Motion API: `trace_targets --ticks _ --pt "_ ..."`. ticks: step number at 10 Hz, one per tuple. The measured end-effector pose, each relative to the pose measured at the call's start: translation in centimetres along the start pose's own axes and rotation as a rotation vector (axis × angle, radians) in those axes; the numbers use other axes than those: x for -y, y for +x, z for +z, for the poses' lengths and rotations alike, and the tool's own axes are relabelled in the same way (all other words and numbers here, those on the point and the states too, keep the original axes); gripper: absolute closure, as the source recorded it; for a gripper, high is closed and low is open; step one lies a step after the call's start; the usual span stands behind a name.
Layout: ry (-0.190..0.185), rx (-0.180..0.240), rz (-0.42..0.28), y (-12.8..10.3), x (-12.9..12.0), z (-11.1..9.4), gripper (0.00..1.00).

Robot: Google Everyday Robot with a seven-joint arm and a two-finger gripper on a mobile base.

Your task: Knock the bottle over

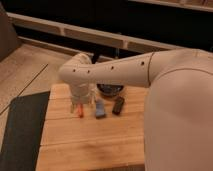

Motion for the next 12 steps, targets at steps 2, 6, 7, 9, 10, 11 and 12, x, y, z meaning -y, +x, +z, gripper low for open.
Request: trace_targets --ticks 2,6,7,9,10,11,12 --pt "0.0 0.0 0.0 0.0 0.0 0.0 0.35" --pt "0.0 0.0 0.0 0.0 0.0 0.0 0.35" --pt "0.001 -0.001 0.0 0.0 0.0 0.0 0.35" --pt "0.0 -0.025 0.055 -1.3 1.8 0.9 0.35" --pt "0.002 -0.035 0.079 -1.9 3.0 1.2 0.35" --pt "0.009 -0.043 0.106 -2.9 4.6 1.5 0.35" --pt "0.016 -0.046 0.118 -3.6 5.4 1.6 0.35"
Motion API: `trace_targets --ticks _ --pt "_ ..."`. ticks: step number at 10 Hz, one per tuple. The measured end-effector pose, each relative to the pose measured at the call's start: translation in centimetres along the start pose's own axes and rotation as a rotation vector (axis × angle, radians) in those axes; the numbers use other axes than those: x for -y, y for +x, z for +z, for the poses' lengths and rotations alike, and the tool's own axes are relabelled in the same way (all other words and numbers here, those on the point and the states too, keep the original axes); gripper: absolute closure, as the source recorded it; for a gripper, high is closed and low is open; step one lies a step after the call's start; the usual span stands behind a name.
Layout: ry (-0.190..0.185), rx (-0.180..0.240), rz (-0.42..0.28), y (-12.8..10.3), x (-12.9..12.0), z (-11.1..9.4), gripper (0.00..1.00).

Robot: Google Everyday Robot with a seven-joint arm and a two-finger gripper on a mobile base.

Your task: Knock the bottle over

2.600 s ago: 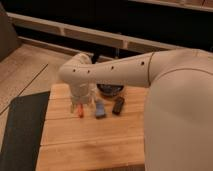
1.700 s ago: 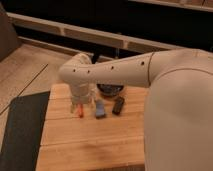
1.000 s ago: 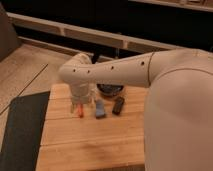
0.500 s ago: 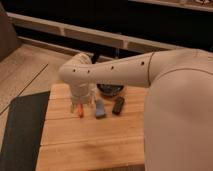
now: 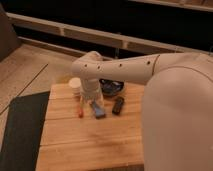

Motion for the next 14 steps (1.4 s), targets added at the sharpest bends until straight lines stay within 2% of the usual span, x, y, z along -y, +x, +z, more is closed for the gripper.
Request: trace_targets --ticks 1,2,7,11,14 --pt "0.011 0.002 0.01 -1.0 0.7 -0.1 0.35" --pt "0.047 0.01 0.029 -2.2 2.2 -0.4 0.35" --pt "0.055 0.007 0.03 -2.4 2.5 -0.2 0.35" --pt "0.092 -0.007 0.039 -5.0 4.4 2.1 0.35" --pt "0.089 -0.061 -0.008 -6.6 3.1 4.8 0.35"
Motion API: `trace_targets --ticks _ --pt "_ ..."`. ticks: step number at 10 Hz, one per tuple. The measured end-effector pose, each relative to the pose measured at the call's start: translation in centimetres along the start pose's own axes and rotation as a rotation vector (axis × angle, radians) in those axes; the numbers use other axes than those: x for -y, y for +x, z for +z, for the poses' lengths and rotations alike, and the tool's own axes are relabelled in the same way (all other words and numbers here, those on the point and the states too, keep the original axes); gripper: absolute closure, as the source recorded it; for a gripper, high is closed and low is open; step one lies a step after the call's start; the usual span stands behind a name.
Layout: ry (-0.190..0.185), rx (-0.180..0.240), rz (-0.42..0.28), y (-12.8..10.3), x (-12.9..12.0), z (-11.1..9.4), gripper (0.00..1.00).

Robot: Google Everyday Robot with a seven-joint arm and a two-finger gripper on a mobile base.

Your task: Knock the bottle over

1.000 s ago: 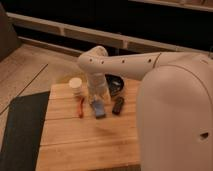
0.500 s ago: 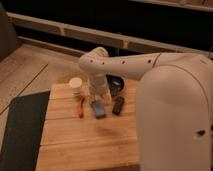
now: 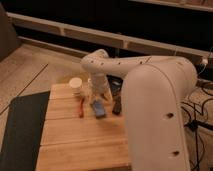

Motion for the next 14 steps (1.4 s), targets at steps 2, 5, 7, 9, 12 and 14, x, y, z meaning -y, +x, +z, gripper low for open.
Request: trace_targets --ticks 2,5,7,9,12,14 --pt "0.023 -0.028 -0.025 -1.6 -0.3 1.5 0.35" --pt "0.083 0.031 -0.073 -4.3 -0.8 0.7 0.35" --pt "0.106 0.077 -0.102 -5.4 -1.3 -0.3 0.35" --pt "0.112 0.111 -0.122 -6.0 -1.7 -0.7 0.35" --pt "0.11 0.156 -0.142 -6.8 -1.3 -1.2 0.35" --pt "0.133 0.191 -0.165 -7.9 -0.1 -1.9 0.35"
